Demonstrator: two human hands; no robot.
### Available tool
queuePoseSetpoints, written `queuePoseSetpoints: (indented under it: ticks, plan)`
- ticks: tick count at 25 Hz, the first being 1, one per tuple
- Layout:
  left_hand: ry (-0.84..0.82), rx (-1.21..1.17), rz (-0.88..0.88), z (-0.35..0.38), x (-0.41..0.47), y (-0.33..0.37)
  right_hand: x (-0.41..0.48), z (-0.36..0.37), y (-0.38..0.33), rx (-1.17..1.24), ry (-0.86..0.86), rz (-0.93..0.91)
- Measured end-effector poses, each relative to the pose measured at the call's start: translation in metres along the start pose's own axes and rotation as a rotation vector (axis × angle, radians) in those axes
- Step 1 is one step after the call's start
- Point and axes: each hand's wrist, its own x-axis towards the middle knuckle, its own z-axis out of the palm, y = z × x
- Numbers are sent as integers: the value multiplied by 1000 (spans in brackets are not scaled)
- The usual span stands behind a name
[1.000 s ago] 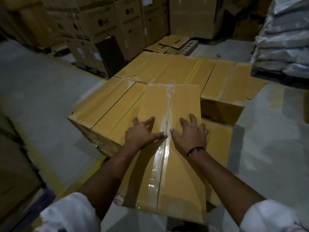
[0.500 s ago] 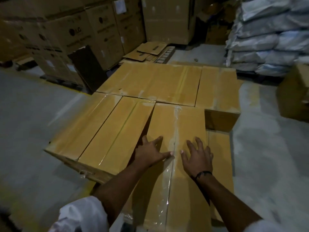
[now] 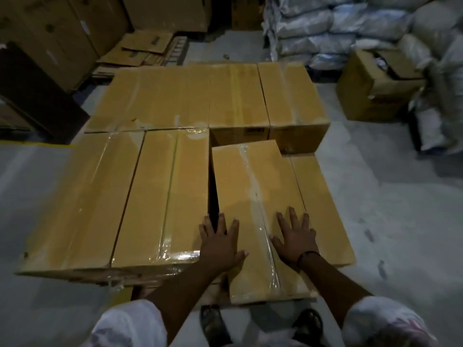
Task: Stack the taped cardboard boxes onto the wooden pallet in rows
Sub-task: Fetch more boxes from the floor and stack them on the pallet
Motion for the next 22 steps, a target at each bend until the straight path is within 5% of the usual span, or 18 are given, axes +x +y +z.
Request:
queuePoseSetpoints:
  ticks: [22]
  plan:
    - [-159,-120,-196,31,-74,95,-84,10,88,-157,-146,-459]
